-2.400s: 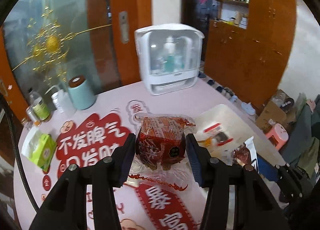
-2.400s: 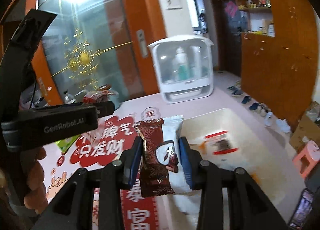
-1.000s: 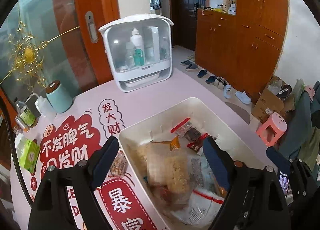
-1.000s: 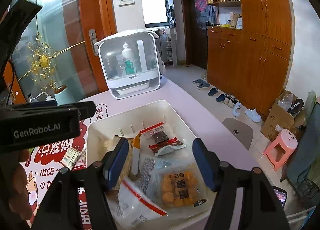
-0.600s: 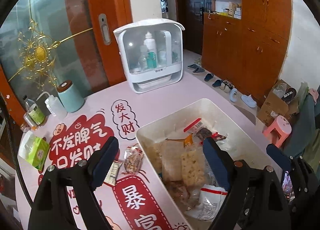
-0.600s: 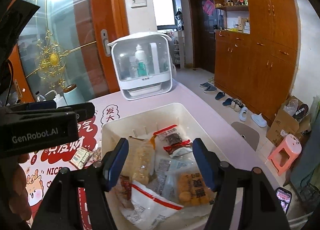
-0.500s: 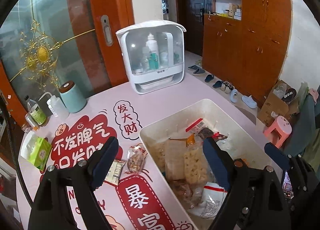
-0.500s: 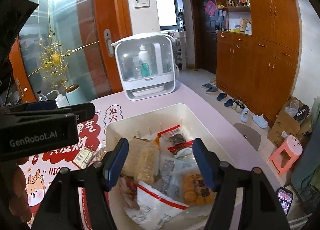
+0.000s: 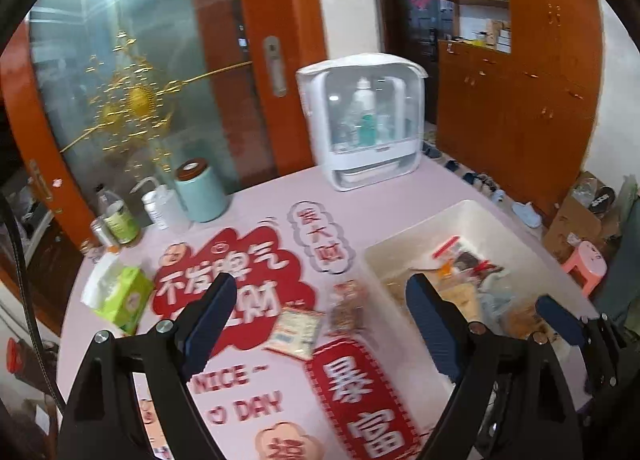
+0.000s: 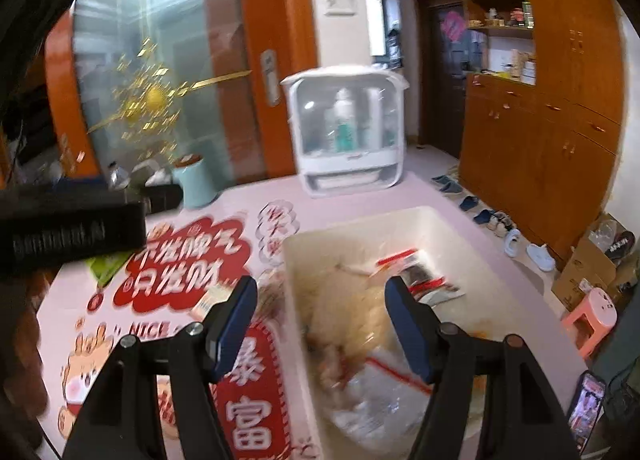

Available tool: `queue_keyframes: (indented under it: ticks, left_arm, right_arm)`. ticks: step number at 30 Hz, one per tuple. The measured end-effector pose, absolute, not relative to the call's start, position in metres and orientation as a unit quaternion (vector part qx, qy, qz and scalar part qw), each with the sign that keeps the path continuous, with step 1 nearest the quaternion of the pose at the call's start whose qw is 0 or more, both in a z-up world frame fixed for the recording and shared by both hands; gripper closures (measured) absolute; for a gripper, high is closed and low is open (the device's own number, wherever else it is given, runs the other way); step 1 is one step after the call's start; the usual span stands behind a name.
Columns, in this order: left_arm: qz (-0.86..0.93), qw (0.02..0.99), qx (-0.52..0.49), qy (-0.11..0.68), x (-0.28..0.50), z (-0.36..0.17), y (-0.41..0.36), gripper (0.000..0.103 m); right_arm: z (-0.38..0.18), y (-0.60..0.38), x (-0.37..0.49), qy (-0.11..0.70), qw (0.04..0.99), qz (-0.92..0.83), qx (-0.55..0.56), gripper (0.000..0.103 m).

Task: Organize snacks
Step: 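Withdraw both grippers from the tray back over the last two snacks, then grasp the LIFO biscuit pack with the left gripper while the right gripper grasps the nut bag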

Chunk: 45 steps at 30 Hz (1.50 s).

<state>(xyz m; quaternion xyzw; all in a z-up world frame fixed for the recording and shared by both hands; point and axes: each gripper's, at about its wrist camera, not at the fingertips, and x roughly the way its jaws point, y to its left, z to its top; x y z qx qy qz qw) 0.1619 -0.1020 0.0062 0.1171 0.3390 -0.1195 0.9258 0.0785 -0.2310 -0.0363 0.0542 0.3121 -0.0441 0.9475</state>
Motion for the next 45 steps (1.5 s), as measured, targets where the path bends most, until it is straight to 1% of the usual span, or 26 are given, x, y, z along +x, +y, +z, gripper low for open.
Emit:
queue_keyframes:
  ticks: [5, 11, 16, 21, 25, 30, 37, 45]
  left_arm:
    - [-0.079, 0.929, 0.125, 0.339, 0.164, -0.003, -0.051, 0.016]
    - [-0.054, 0.919, 0.126, 0.369, 0.171, -0.031, 0.000, 0.015]
    - [-0.084, 0.897, 0.143, 0.411, 0.195, -0.074, 0.019, 0.015]
    - [-0.136, 0.865, 0.153, 0.458, 0.227, -0.126, 0.015, 0.015]
    - [-0.164, 0.846, 0.127, 0.492, 0.251, -0.166, 0.010, 0.015]
    - [-0.181, 0.834, 0.091, 0.512, 0.268, -0.198, 0.001, 0.015]
    - [-0.190, 0.828, 0.098, 0.518, 0.281, -0.224, -0.026, 0.015]
    - [-0.179, 0.829, 0.071, 0.524, 0.302, -0.237, -0.032, 0.015]
  right_arm:
    - [-0.058, -0.193, 0.070, 0.343, 0.939, -0.024, 0.022, 0.036]
    - [-0.083, -0.157, 0.072, 0.382, 0.924, 0.006, 0.018, 0.036]
    - [-0.099, -0.145, 0.097, 0.406, 0.911, 0.016, 0.066, 0.036]
    - [-0.118, -0.147, 0.138, 0.426, 0.893, 0.024, 0.144, 0.036]
    - [-0.141, -0.153, 0.172, 0.445, 0.871, 0.014, 0.210, 0.036]
    - [-0.171, -0.168, 0.201, 0.467, 0.833, -0.010, 0.296, 0.036]
    - [-0.187, -0.175, 0.219, 0.466, 0.818, -0.057, 0.333, 0.036]
    - [-0.202, -0.180, 0.239, 0.481, 0.806, -0.106, 0.328, 0.036]
